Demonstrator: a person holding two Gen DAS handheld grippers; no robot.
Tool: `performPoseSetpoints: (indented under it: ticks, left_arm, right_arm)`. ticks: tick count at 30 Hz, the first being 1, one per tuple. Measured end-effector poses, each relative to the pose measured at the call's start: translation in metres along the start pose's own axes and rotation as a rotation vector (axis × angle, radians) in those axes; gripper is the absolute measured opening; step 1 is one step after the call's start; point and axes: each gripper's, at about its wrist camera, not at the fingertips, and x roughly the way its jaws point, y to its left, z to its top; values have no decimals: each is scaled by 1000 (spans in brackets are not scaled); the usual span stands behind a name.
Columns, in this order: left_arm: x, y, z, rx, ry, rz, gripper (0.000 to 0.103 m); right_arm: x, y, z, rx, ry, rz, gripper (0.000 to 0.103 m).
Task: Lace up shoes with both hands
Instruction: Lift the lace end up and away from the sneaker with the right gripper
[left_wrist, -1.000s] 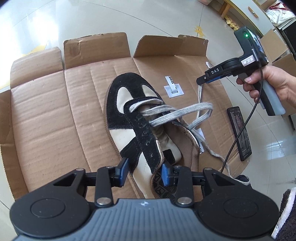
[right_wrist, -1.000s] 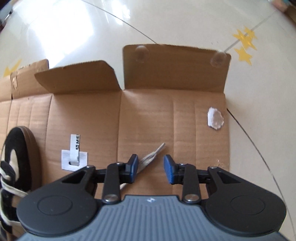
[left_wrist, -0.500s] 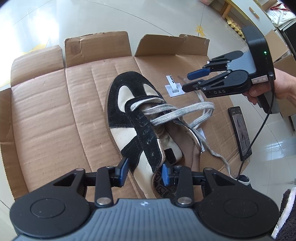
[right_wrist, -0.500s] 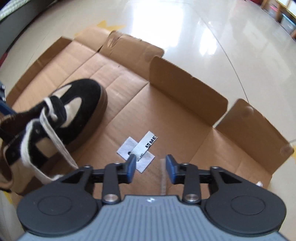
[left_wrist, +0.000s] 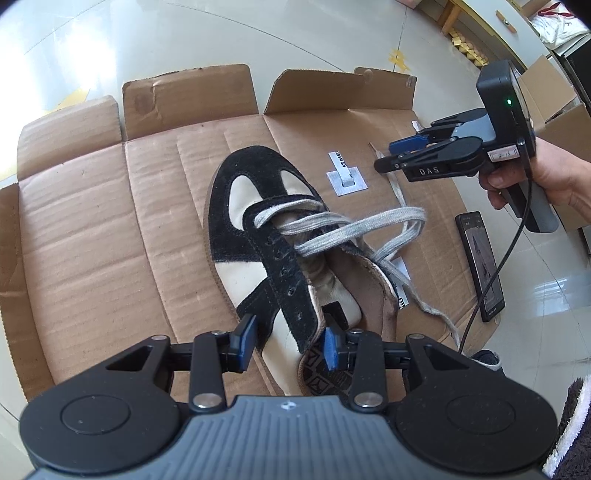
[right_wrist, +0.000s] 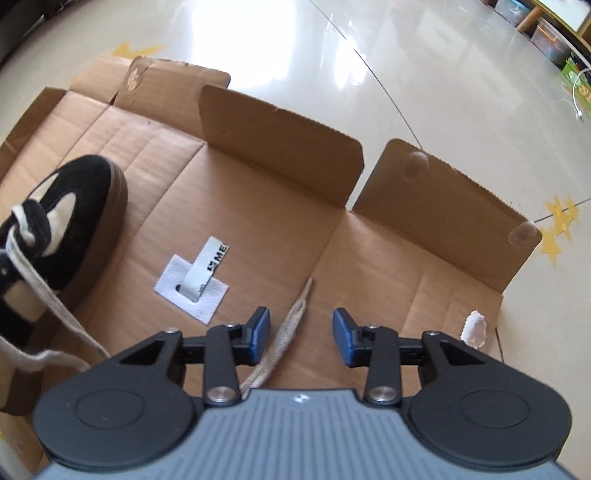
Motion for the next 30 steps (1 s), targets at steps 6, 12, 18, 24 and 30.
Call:
performPoseSetpoints:
  ticks: [6, 12, 18, 24, 30]
  left_arm:
    - [1, -1, 1, 2, -1, 5, 37]
    - [-7, -1, -3, 8, -9, 22, 37]
    - [-18, -1, -9, -27, -35, 29, 37]
    - [-29, -5, -12, -21, -60, 36, 37]
    - [-40, -6, -12, -36, -100, 12, 37]
  right_arm:
    - [4, 20, 5, -162, 13, 3, 2]
    - [-61, 23, 23, -338, 50, 23, 1]
    - [-228, 35, 72, -598, 3, -68, 1]
    - [-316, 68, 91, -776, 47, -172, 1]
    - [-342, 97, 87, -871, 99, -185, 1]
